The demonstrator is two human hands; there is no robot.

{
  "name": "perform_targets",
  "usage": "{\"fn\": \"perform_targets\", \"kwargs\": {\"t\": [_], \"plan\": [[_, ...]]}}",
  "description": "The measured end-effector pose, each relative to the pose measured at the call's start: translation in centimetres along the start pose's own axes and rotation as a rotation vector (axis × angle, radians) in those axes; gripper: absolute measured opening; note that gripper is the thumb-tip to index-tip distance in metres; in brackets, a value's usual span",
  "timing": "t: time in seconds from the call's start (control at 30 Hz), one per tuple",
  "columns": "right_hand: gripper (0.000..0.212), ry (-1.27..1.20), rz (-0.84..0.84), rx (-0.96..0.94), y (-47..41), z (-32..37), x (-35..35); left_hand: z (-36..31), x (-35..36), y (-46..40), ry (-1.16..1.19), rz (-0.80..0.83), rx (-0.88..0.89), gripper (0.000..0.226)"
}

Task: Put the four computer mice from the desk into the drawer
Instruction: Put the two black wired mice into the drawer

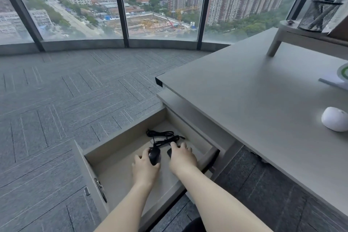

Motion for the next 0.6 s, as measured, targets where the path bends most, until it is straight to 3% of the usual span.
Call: {"fn": "perform_targets", "kwargs": {"t": [0.13,0.23,0.43,0.6], "plan": [[0.058,0.054,0.052,0.019,-0.4,0.0,1.2,-0.2,0.0,-0.2,-0.029,0.027,-0.005,0.055],[0.046,-0.013,-0.030,-0.015,0.7,0.0,-0.7,-2.2,-2.0,0.4,0.048,-0.016,0.035,0.047],[0.035,-0.426,-0.538,-0.145,9.0,-4.5,-12.4,-15.4,-6.4,5.3,0.325,-0.181,0.452,0.032],[0.029,-0.492,-0.976,-0.053,19.0,-16.8,-21.1,-27.8,-3.2,13.9,0.444,-0.067,0.742,0.027]]}}
Point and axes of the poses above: each hand's wrist, its own y-axis away from the middle knuckle, its own x-axis out of the palm, z = x × y, the point moved 8 cm from there along -y, towards the middle knuckle, and after that the axes turned 4 degrees about y, right-handed, at the moved point
